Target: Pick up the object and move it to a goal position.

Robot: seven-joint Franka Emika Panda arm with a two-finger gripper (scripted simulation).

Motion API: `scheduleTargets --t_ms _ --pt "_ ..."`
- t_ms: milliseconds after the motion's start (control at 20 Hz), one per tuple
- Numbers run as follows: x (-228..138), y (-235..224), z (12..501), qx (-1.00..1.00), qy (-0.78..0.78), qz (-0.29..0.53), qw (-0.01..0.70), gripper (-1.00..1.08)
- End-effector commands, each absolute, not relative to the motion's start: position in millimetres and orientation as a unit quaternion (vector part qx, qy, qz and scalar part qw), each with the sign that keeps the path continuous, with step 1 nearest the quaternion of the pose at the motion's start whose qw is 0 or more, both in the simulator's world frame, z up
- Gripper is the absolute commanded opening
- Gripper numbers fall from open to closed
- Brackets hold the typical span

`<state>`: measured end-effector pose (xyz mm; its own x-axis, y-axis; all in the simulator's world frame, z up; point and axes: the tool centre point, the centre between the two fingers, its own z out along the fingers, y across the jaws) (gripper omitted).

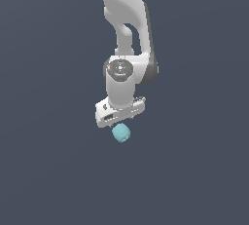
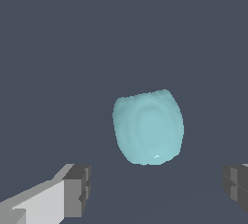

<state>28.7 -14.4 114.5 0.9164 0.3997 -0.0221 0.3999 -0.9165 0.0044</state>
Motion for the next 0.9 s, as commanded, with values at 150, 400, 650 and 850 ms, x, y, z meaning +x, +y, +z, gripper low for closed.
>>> scheduleTargets --t_ms 150,400,650,850 --pt "39 -15 102 0.967 0.256 -0.005 0.002 1.00" --pt "44 -15 94 0.959 0.284 -0.001 0.001 1.00" --pt "46 -15 91 0.955 0.295 0.000 0.000 1.00" --pt "46 -15 90 0.956 0.294 0.000 0.000 1.00"
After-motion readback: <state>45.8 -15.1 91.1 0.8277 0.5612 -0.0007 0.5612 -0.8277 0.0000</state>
